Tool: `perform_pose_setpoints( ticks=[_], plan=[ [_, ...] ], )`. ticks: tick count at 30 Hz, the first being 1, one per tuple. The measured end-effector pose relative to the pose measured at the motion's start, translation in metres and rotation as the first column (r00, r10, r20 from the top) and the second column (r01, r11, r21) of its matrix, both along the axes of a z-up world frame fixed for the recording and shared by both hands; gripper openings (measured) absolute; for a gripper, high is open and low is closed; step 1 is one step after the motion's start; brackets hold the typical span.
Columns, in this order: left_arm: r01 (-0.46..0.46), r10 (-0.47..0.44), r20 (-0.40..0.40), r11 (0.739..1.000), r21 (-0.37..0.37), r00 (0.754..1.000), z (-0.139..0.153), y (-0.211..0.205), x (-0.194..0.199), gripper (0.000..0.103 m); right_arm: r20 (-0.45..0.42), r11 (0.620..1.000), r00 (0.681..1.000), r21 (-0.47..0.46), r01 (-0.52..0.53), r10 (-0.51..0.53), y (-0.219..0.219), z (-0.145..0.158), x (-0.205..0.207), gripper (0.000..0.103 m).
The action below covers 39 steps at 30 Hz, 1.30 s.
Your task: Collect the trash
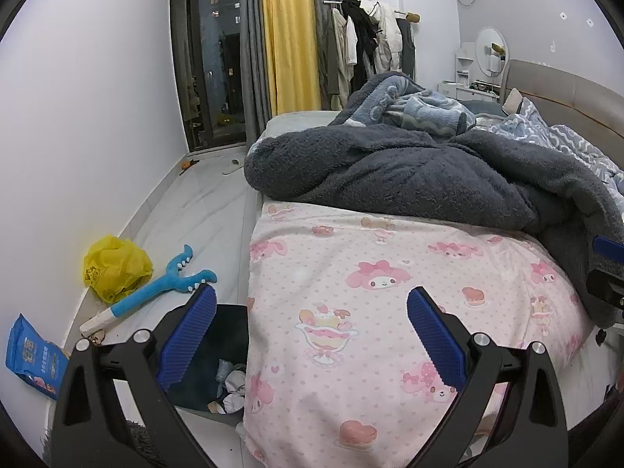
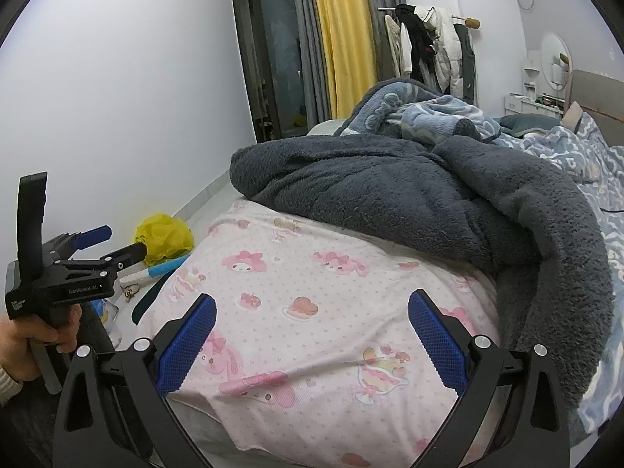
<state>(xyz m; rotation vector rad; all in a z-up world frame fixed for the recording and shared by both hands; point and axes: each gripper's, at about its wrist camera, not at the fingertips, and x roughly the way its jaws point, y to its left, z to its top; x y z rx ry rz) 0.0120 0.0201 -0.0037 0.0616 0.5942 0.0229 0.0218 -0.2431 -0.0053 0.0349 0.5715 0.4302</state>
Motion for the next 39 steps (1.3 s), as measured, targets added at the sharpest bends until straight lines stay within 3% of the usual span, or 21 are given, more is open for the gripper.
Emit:
perform_pose_setpoints(
  ticks=[39],
  plan=[
    [0.018, -0.018, -0.006, 1.000, -0.013, 1.000, -0.0020, -0.0023, -0.0011, 0.100, -0.004, 1.000, 1.000, -0.009, -0.002, 0.002, -0.0035, -0.0022, 0.0014, 0.100]
  ],
)
